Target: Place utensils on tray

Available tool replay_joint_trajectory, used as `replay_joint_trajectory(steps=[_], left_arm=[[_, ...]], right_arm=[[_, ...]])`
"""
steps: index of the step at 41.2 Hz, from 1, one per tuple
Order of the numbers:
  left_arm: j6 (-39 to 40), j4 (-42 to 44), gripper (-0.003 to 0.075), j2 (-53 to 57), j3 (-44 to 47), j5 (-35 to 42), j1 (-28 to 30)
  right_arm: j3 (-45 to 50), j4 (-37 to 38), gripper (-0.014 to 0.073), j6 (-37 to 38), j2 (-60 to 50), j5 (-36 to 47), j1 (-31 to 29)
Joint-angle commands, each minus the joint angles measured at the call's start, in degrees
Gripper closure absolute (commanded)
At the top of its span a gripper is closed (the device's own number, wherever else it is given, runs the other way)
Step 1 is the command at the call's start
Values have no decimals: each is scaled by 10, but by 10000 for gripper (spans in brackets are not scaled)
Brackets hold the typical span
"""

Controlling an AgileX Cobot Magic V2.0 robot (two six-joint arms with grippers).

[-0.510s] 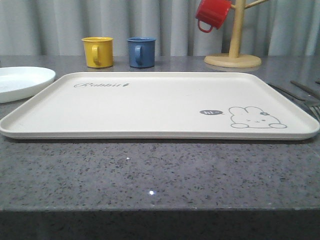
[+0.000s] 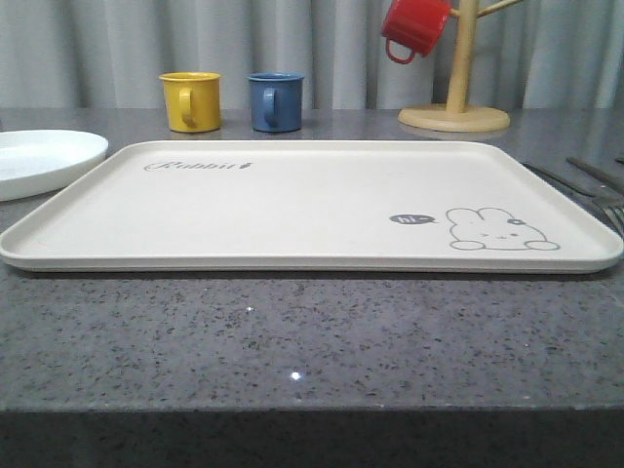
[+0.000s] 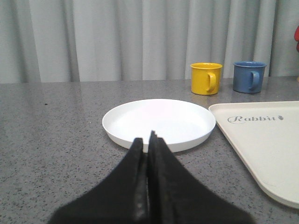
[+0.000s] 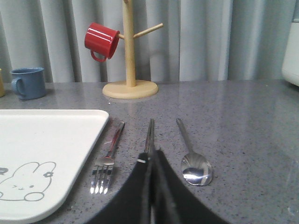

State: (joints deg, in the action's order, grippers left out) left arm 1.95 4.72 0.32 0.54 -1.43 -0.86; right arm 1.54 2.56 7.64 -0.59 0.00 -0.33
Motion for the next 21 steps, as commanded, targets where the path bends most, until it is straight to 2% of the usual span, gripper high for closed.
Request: replay_joint_trajectory(steps=[1,13,15,21], left_arm=[[5,-5,738,13,-2,48,-3],[5,2,738,13,-12,80,-3],[5,2,738,13,-28,80,-3],[5,2,738,10,-105,51,-3]], right_arm=[[0,7,662,-1,-10,67,-2],[-15,7,662,-1,-10,150,-3],[-35,7,662,-1,-10,130,-3],[-140,7,662,-1,-7,-15,-3]])
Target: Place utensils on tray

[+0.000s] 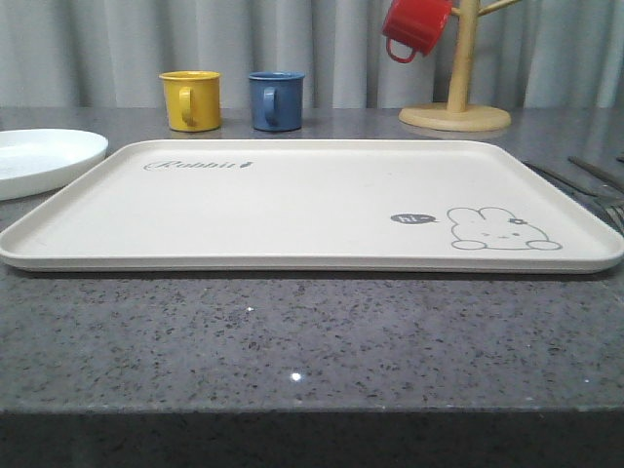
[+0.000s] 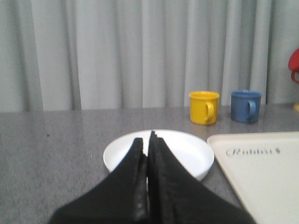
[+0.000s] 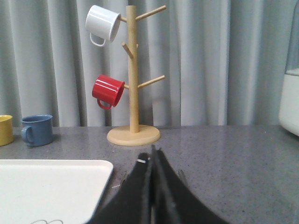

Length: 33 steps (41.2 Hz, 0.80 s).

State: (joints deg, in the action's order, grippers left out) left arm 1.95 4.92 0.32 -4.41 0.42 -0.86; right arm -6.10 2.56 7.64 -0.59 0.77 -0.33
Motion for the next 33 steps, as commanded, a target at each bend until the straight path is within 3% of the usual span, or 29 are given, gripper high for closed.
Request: replay_joint_trajectory(steps=[1,14,20,33], left_arm=[[5,0,738,7,-74,21,-3],[5,11,738,-116,-297,-167,-3],[5,12,738,-196,-359,-248,-3],[5,12,738,-299,-366,-264,-3]], right_arm=[[-83,7,662,-1,-4,-46,-3],[-289,7,662,-1,124,-247,-3],[-347,7,662,-1,202,-313,-3],[-352,7,662,-1,315,-348,-3]])
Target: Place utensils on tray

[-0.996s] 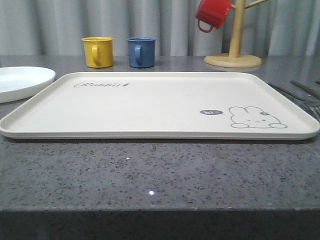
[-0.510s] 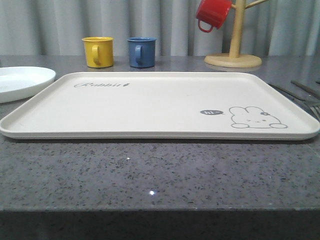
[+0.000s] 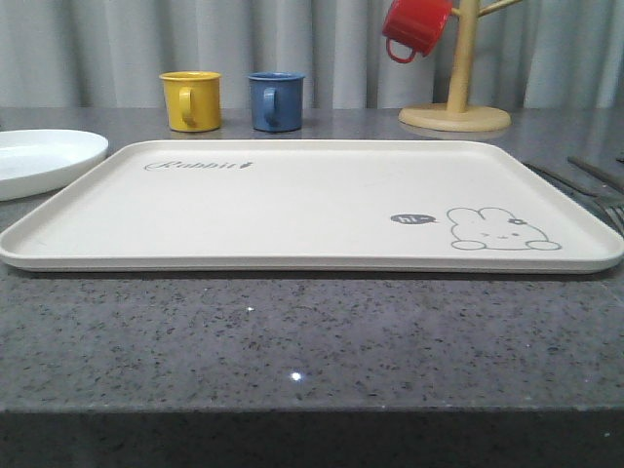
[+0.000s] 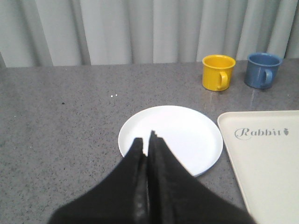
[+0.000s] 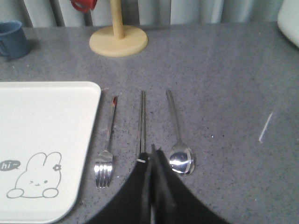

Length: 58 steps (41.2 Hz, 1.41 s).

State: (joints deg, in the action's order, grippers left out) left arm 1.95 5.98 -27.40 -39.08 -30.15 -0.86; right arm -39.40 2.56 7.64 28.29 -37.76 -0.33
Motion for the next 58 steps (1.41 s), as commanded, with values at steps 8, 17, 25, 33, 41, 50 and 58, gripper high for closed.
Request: replay_joint_trajectory(steps=[8,17,25,33,41,50,58], left_arm=[[5,2,738,-55,-19,41,-3],[5,2,671,-80,-19,41,-3],[5,3,307,-101,-19,42,-3],[5,19,226,-141,-40,-16,-3],[5,51,226,-234,-106,-135,-3],[5,51,226,-340,-160,-172,13],[-85,-81,226,-425,-210,-148,114]], right_arm=[[-19,7,661,-1,62,28,-3],[-19,7,429,-46,73,25,-3],[-19,7,137,-53,73,26,-3],[-19,7,139,-53,73,23,-3],[-19,7,139,-53,73,23,-3],[-19,7,139,-53,73,24,-3],[-19,7,139,-53,73,24,-3]])
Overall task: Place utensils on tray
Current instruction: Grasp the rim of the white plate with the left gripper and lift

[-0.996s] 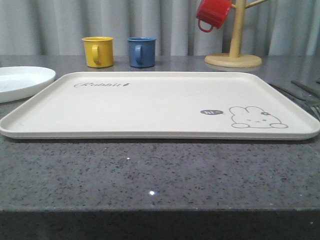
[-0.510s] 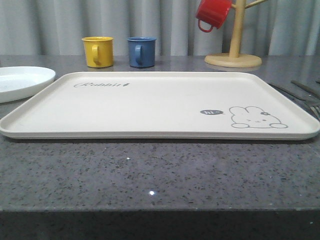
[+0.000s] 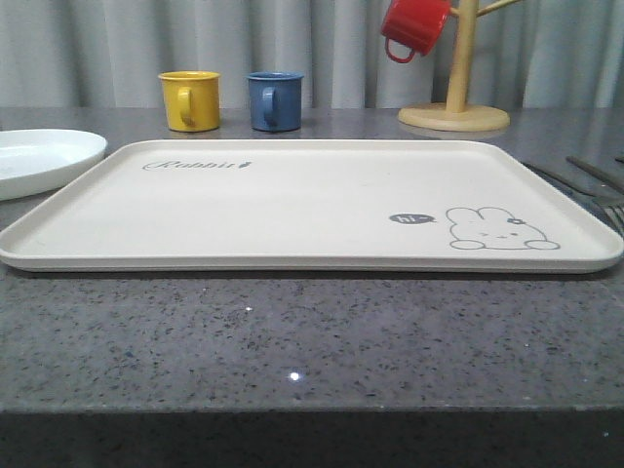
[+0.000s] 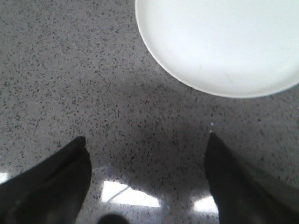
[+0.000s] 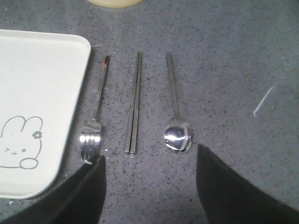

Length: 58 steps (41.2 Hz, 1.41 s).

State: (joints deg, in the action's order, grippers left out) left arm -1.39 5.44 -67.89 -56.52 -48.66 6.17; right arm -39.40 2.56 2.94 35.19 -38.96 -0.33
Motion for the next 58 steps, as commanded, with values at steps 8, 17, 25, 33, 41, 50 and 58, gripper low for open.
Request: replay_joint_trajectory(steps=[8,17,25,33,41,50,58], left_arm=[[-206,-302,226,-90,-68,48,135],[-233,-343,226,-170,-111,65,138],[-233,-345,227,-229,-145,67,129],[-233,-349,227,-274,-170,66,116],[-234,-349,340,-294,-174,69,99],[-234,-342,603,-295,-174,75,103],[-234,-334,738,-282,-174,68,120]], right_arm=[[-19,7,139,-6,4,36,-3],[-19,7,139,-6,4,36,-3],[-19,7,139,-6,4,36,-3],[-19,7,139,-6,4,35,-3],[-19,7,139,-6,4,35,-3],[-19,7,139,-6,4,36,-3],[-19,7,139,-6,4,36,-3]])
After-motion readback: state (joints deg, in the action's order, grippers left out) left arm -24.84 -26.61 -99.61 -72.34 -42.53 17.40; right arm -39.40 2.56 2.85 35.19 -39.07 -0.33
